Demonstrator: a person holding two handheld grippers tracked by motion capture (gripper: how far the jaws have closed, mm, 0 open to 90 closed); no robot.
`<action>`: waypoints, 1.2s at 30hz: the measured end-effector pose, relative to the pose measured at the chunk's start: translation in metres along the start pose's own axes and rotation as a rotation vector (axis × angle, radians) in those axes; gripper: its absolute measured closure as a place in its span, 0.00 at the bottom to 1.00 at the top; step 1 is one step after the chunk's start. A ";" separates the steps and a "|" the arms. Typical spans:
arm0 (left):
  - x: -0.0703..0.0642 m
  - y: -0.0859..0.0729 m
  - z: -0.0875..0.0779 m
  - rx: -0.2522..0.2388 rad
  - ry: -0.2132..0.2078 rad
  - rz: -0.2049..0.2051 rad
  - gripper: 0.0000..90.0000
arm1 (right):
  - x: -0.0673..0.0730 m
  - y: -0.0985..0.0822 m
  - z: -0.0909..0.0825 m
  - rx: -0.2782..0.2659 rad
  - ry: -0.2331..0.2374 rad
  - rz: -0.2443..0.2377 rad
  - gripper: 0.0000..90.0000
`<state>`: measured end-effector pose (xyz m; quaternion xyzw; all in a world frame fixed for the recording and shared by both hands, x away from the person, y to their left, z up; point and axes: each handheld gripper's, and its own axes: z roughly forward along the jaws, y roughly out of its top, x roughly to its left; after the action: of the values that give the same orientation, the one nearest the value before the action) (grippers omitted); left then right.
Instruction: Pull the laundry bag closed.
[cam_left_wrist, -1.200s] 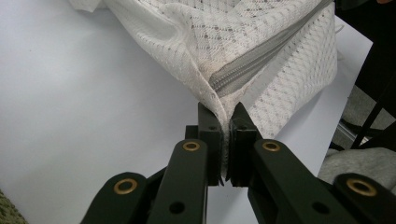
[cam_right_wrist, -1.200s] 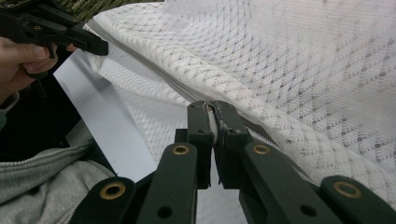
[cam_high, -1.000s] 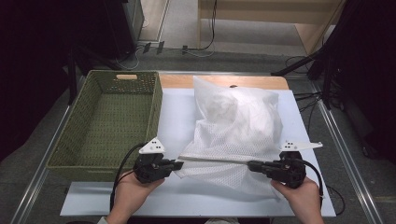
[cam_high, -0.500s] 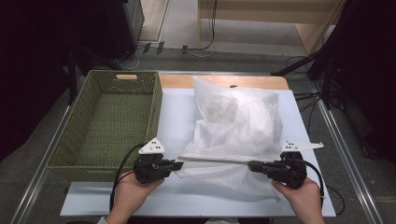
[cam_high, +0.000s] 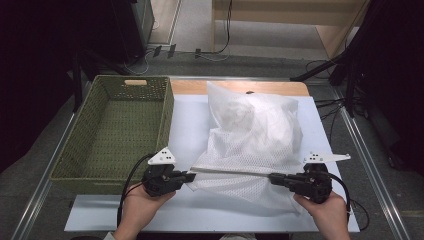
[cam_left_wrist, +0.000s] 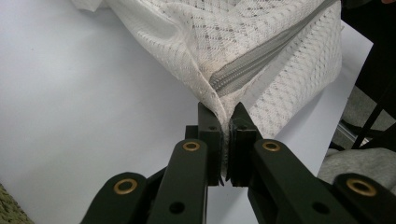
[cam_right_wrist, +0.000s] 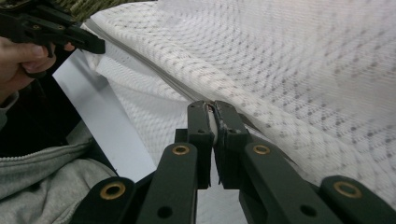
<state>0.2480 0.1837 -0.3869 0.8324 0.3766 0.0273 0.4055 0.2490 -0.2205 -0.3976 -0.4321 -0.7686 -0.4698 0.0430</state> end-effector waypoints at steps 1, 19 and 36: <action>0.000 0.000 0.000 0.000 0.001 0.001 0.97 | 0.000 0.000 -0.001 0.002 0.000 0.003 0.97; 0.001 0.002 -0.005 -0.010 0.009 0.000 0.97 | -0.005 -0.004 -0.009 -0.010 -0.015 0.016 0.97; 0.002 0.002 -0.005 -0.013 0.005 -0.001 0.97 | -0.008 -0.008 -0.016 -0.016 -0.030 0.025 0.97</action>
<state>0.2489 0.1879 -0.3824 0.8295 0.3780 0.0313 0.4100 0.2429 -0.2389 -0.3985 -0.4492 -0.7598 -0.4689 0.0339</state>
